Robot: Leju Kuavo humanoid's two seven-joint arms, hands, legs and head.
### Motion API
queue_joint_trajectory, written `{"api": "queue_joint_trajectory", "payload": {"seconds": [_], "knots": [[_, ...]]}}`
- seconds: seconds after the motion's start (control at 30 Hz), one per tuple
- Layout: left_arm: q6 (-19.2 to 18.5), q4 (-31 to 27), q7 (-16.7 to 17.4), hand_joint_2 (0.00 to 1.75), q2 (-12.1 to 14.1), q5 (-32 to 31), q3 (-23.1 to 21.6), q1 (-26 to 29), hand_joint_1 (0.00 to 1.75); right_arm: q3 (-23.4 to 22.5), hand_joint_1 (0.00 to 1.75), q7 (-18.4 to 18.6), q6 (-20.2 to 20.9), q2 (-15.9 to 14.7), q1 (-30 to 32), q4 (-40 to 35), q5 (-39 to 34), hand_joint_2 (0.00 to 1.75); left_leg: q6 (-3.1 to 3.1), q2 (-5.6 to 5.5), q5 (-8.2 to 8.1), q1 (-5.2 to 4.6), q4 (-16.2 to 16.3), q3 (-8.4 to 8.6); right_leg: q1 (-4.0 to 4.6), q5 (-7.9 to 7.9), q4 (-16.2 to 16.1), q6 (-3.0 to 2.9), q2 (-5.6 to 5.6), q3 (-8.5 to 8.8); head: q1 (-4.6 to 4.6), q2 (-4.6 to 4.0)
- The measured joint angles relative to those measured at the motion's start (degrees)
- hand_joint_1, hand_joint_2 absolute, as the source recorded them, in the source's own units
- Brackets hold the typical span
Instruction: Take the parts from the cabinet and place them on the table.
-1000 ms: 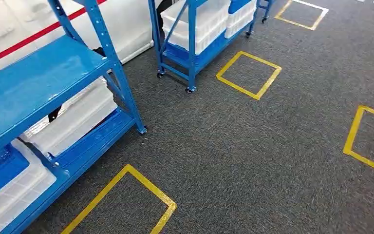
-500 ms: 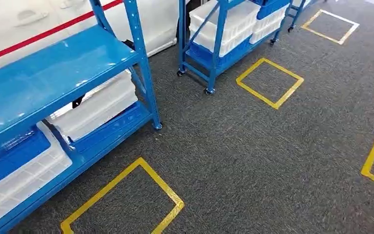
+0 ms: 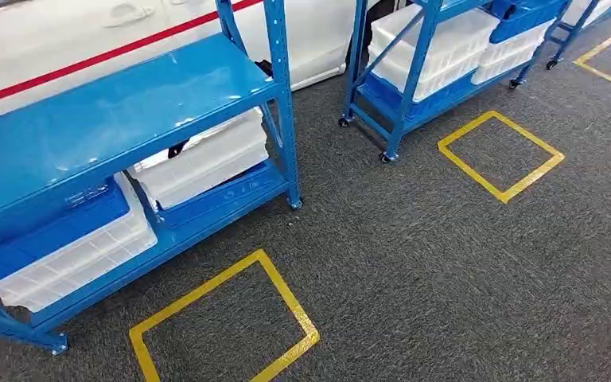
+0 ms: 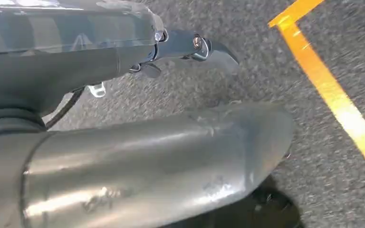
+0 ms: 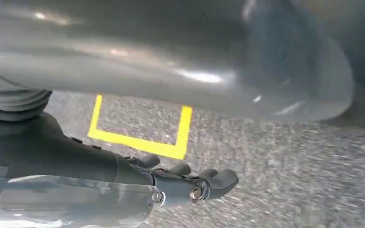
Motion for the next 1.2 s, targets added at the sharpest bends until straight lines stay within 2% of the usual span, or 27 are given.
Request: {"api": "queue_joint_trajectory", "payload": {"seconds": [0.07,0.1,0.13,0.17,0.23,0.27,0.3,0.4,0.43,0.47,0.5,0.57,0.6,0.63,0.7,0.73,0.77,0.8,0.9,0.93,0.97,1.0,1.03,1.1,1.13,1.17,1.2], "knots": [[-0.02,0.0,0.0,0.0,-0.04,0.02,0.0,-0.19,0.0,0.0,0.0,-0.17,0.0,0.0,0.15,0.0,0.02,0.0,-0.22,0.76,-4.29,0.02,9.43,-4.32,0.36,-0.14,0.03,-0.22,-1.78,-0.04,0.02,0.02],[-0.04,0.0,0.0,0.0,-0.04,0.02,0.0,-0.14,0.0,-0.02,0.0,-0.17,0.0,0.0,0.16,0.0,0.02,0.0,-0.24,0.88,-4.74,0.01,11.92,-5.39,0.51,-0.18,0.04,-0.28,-2.58,-0.02,0.02,0.0],[-0.04,0.0,0.02,0.0,-0.11,0.02,-0.02,-0.02,0.0,-0.02,0.0,-0.17,0.0,0.0,0.14,0.0,0.02,0.0,-0.18,1.0,-3.79,0.01,11.42,-5.0,0.62,-0.24,0.04,-0.36,-3.26,0.06,0.02,0.02],[-0.07,0.0,0.02,0.0,-0.13,0.02,-0.02,0.08,0.0,-0.02,0.0,-0.17,0.0,0.0,0.1,0.0,0.02,0.0,-0.04,1.13,-2.22,0.0,9.09,-3.72,0.74,-0.31,0.05,-0.36,-3.81,0.14,0.02,0.02],[-0.04,0.0,0.0,0.0,-0.13,0.02,0.0,0.07,0.0,-0.02,0.0,-0.2,0.0,0.02,-0.01,0.0,0.07,0.0,0.74,2.6,2.89,-0.23,-1.73,2.17,0.91,-0.57,0.05,-0.26,-5.09,0.59,0.02,0.02],[-0.04,0.0,0.02,0.0,-0.13,0.04,0.0,-0.05,0.0,-0.02,0.0,-0.17,0.0,0.02,0.05,0.0,0.09,0.0,1.39,5.64,2.79,-0.77,-5.49,3.93,0.94,-0.68,0.01,-0.09,-5.63,0.76,0.04,0.0],[-0.04,0.0,0.0,0.0,-0.15,0.06,0.0,-0.23,0.0,-0.02,0.0,-0.17,0.02,0.05,0.07,0.0,0.22,0.0,1.8,6.15,2.78,-1.24,-6.01,4.02,1.31,-0.89,0.23,0.29,-6.15,0.76,0.11,0.0],[0.09,0.0,0.22,0.0,-0.15,0.22,0.0,0.04,0.0,-0.02,0.0,-0.17,0.04,0.13,-0.22,0.0,0.42,0.0,2.35,4.16,2.95,-1.46,-6.15,3.71,1.06,-0.87,-0.2,1.04,-7.64,1.27,0.02,0.02],[0.24,0.0,0.28,0.0,-0.15,0.22,0.0,0.12,0.0,-0.02,0.0,-0.15,0.04,0.13,-0.34,-0.02,0.44,0.0,2.88,3.45,3.57,-0.81,-7.13,4.59,1.42,-1.17,-0.18,1.48,-8.22,1.4,0.02,0.02],[0.35,0.0,0.33,0.0,-0.26,0.24,0.0,0.22,0.0,-0.02,0.0,-0.15,0.04,0.11,-0.27,-0.02,0.53,0.0,3.0,2.92,3.92,-0.71,-7.53,4.63,0.97,-2.07,0.93,1.83,-5.33,1.28,0.11,0.02],[0.44,0.0,0.37,0.0,-0.26,0.28,0.0,0.12,0.0,-0.02,0.0,-0.13,0.04,0.11,-0.12,-0.02,0.57,0.0,3.4,2.51,4.14,-0.61,-7.57,4.47,0.76,-4.17,3.79,1.88,-2.88,-0.13,0.26,0.02],[0.52,0.0,0.37,0.0,-0.39,0.35,0.0,-0.03,0.0,-0.04,0.0,-0.13,0.04,0.11,0.04,-0.02,0.59,0.0,3.47,1.24,4.19,-0.58,-7.55,4.13,0.45,-8.65,12.91,2.17,-1.04,-4.68,0.31,0.02],[0.5,0.0,0.37,0.0,-0.44,0.35,0.0,0.0,0.0,-0.04,0.0,-0.13,0.04,0.11,0.08,-0.02,0.59,0.0,3.47,0.52,4.2,-0.6,-7.45,4.05,0.39,-9.51,16.3,2.33,-0.89,-6.46,0.33,0.02],[0.52,0.0,0.42,0.0,-0.46,0.37,0.0,0.08,0.0,-0.07,0.0,-0.15,0.07,0.11,0.09,-0.02,0.61,0.0,3.45,-0.18,4.2,-0.58,-7.37,4.06,0.35,-8.8,16.92,2.41,-0.86,-6.93,0.35,0.02],[0.52,0.0,0.59,0.0,-0.55,0.37,0.0,0.17,0.0,-0.07,0.0,-0.15,0.07,0.11,0.03,-0.02,0.72,0.0,3.22,-1.72,4.07,-0.47,-7.06,4.23,0.11,-3.93,11.01,2.52,-0.7,-4.41,0.33,0.02],[0.52,0.0,0.63,0.0,-0.63,0.35,0.0,0.16,0.0,-0.07,0.0,-0.11,0.07,0.11,0.03,-0.02,0.74,0.0,2.93,-2.61,3.89,-0.35,-6.71,4.27,-0.12,-0.6,5.11,2.54,0.27,-1.72,0.35,0.02],[0.54,0.0,0.63,0.0,-0.74,0.35,0.0,0.1,0.0,-0.09,0.0,-0.06,0.07,0.11,0.19,0.0,0.74,0.0,2.65,-3.17,3.71,-0.26,-6.31,3.98,-0.45,0.33,1.41,2.59,2.75,-0.39,0.39,0.02],[0.57,0.0,0.61,0.0,-0.74,0.35,0.0,-0.07,0.0,-0.11,0.0,-0.06,0.07,0.11,0.36,0.04,0.79,0.0,2.16,-3.77,3.52,-0.64,-5.64,3.42,-0.31,-0.42,0.59,2.59,4.74,-0.08,0.44,0.02],[0.59,0.0,0.63,0.0,-0.81,0.35,0.0,0.05,0.0,-0.17,0.0,-0.09,0.02,0.11,0.24,0.04,0.87,0.0,1.12,-5.51,4.0,-0.1,-5.99,2.96,0.09,-0.35,0.92,1.74,3.08,-0.26,0.35,0.02],[0.59,0.0,0.63,0.0,-0.81,0.35,0.0,0.19,0.0,-0.2,0.0,-0.09,0.0,0.13,0.19,0.04,0.87,0.0,0.73,-6.17,3.98,-0.12,-5.96,2.6,-0.25,-0.08,0.46,1.21,2.34,-0.11,0.35,0.02],[0.59,0.0,0.61,0.0,-0.81,0.33,0.0,0.21,0.0,-0.2,0.0,-0.11,-0.02,0.11,0.2,0.04,0.9,0.0,0.58,-3.8,3.28,-0.17,-4.95,2.45,-0.32,0.06,0.23,0.82,1.45,0.06,0.35,0.02],[0.59,0.0,0.63,0.0,-0.85,0.22,0.0,0.18,0.0,-0.24,0.0,-0.15,-0.04,0.09,0.22,0.04,0.92,0.0,0.44,-1.34,1.56,-0.32,-2.35,1.14,-0.24,0.0,0.14,0.35,0.86,0.06,-0.43,0.02],[0.59,0.0,0.61,0.0,-0.87,0.17,0.0,0.05,0.0,-0.28,0.0,-0.15,-0.02,0.11,0.36,0.04,0.92,0.0,0.28,-0.18,-0.5,-0.22,1.62,-0.77,-0.08,-0.05,0.14,0.16,0.01,0.05,-0.57,0.02],[0.59,0.0,0.61,0.0,-0.87,0.02,0.0,-0.1,0.0,-0.39,0.0,-0.15,0.02,0.09,0.47,0.07,0.92,0.0,0.06,0.75,-4.02,-0.14,10.4,-5.0,0.19,-0.19,0.16,-0.04,-1.83,0.05,-0.57,0.02],[0.59,0.0,0.63,0.0,-0.87,0.02,0.0,-0.05,0.0,-0.44,0.0,-0.15,0.04,0.07,0.45,0.07,0.92,0.0,0.02,0.94,-4.0,-0.11,12.08,-5.81,0.26,-0.22,0.16,-0.07,-2.57,0.08,-0.55,0.02],[0.59,0.0,0.68,0.0,-0.87,0.0,0.0,0.06,0.0,-0.46,0.0,-0.09,0.04,0.09,0.43,0.07,0.92,0.0,0.07,1.08,-2.89,-0.11,11.28,-5.4,0.31,-0.3,0.16,-0.05,-3.15,0.15,-0.52,0.02],[0.59,0.0,0.72,0.0,-0.87,0.0,0.0,0.22,0.0,-0.48,0.0,-0.04,0.06,0.09,0.35,0.07,0.92,0.0,0.28,1.35,0.06,-0.13,6.58,-2.89,0.37,-0.41,0.17,-0.01,-3.94,0.36,-0.57,0.02]]}}
